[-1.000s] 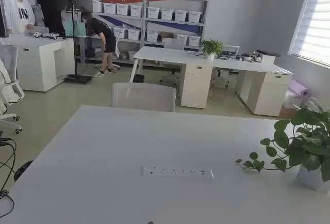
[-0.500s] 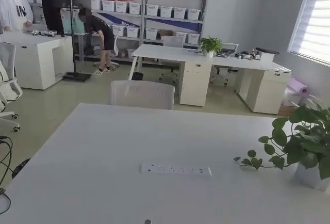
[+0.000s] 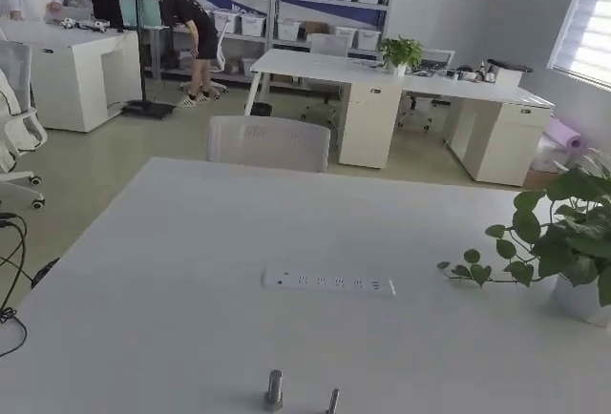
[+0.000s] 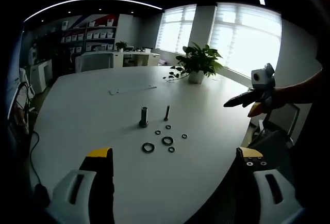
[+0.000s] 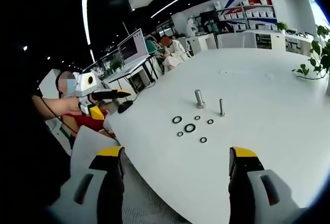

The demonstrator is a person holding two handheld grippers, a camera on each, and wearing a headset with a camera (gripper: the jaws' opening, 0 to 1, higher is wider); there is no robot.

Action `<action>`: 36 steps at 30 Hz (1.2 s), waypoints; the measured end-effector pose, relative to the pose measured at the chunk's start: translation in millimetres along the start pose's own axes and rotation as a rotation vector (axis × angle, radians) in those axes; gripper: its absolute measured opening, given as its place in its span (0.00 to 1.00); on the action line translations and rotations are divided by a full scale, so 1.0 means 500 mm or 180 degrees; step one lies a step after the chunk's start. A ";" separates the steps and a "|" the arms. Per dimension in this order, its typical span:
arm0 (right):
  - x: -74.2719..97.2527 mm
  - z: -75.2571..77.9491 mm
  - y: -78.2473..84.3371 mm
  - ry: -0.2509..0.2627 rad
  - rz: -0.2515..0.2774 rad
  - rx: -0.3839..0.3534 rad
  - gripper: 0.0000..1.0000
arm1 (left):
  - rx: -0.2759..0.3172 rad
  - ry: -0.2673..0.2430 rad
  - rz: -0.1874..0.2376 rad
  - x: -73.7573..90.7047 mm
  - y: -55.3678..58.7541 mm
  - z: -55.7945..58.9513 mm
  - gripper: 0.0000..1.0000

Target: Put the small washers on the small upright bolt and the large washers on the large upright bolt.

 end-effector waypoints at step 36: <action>-0.185 0.002 -0.047 -0.0152 -0.0711 0.0939 0.72 | -0.0032 0.0116 -0.0043 0.006 0.011 -0.010 0.97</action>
Point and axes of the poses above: the centre of the closed fingertips' face, and the gripper's own axes: x roughly backward along the fingers, z roughly to its right, y roughly out of its underside, the point moved 1 cm from there along x, roughly backward along the fingers, and after that the axes turned 11 degrees about y, right-handed, at the moved point
